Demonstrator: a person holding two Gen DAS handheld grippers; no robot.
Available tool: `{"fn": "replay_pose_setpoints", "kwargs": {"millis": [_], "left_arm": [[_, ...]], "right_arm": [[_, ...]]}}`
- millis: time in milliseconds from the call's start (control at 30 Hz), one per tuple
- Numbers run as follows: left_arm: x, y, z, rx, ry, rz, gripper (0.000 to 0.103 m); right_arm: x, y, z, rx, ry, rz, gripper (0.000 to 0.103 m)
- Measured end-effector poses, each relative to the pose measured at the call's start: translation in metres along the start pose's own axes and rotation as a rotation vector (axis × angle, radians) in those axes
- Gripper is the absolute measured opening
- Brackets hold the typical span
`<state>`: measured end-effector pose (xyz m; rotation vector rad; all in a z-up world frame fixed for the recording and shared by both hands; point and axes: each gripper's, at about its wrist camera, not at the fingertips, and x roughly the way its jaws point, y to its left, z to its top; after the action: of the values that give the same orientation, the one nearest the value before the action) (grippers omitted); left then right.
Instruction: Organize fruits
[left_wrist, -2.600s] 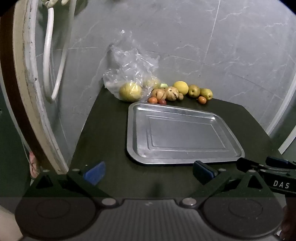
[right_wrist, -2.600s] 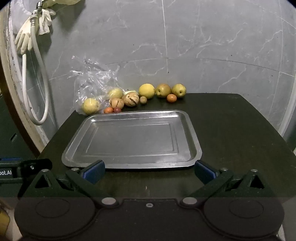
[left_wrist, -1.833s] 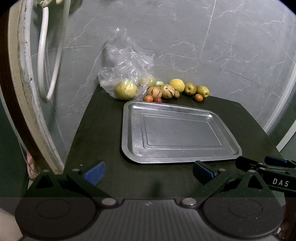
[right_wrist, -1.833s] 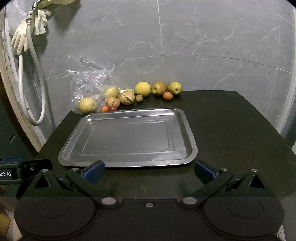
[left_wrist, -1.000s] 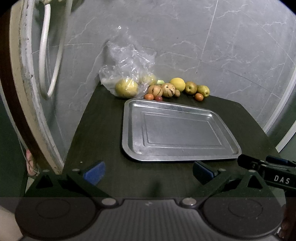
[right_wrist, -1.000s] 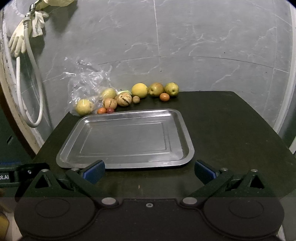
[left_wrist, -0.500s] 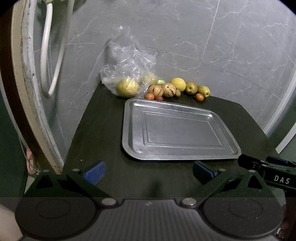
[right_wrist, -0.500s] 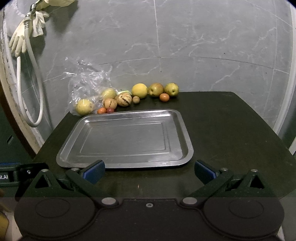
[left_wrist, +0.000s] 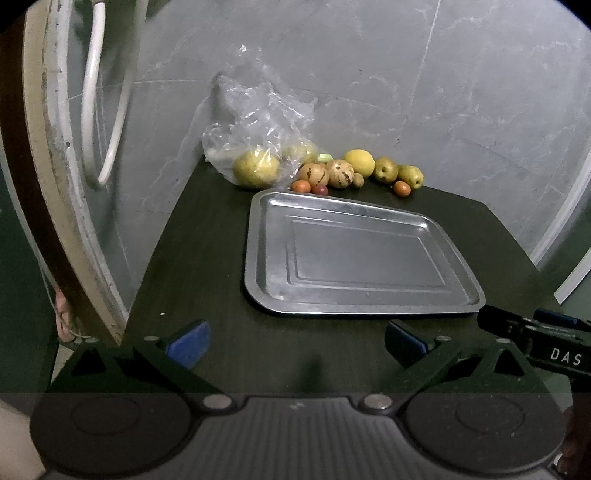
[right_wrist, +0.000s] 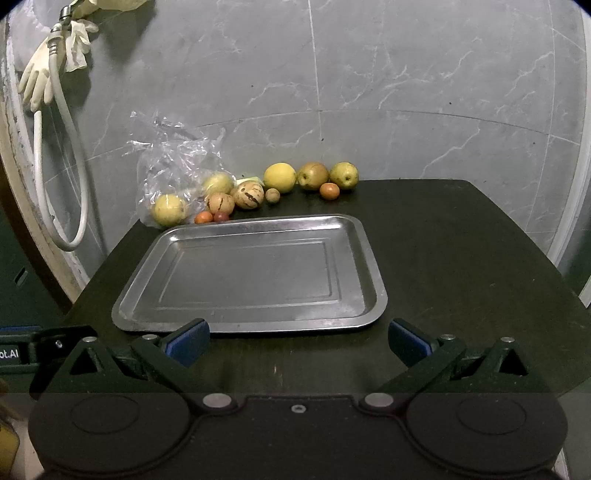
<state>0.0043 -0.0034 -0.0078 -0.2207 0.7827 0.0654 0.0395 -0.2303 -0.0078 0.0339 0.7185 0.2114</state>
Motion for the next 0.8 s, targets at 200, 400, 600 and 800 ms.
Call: {"fn": "replay_pose_setpoints", "kwargs": {"millis": [200, 400, 600, 800], "left_arm": [[0.009, -0.002, 0.009, -0.016, 0.004, 0.013, 0.102], [0.029, -0.011, 0.028, -0.035, 0.008, 0.031, 0.102], [0.050, -0.025, 0.054, -0.059, 0.000, 0.038, 0.102], [0.076, -0.041, 0.074, -0.087, 0.008, 0.058, 0.102]], "right_arm": [[0.003, -0.004, 0.005, -0.002, -0.011, -0.004, 0.102], [0.023, -0.018, 0.019, -0.013, -0.012, -0.003, 0.102], [0.051, -0.031, 0.043, -0.048, -0.005, 0.023, 0.102], [0.080, -0.046, 0.068, -0.117, -0.018, 0.062, 0.102]]}}
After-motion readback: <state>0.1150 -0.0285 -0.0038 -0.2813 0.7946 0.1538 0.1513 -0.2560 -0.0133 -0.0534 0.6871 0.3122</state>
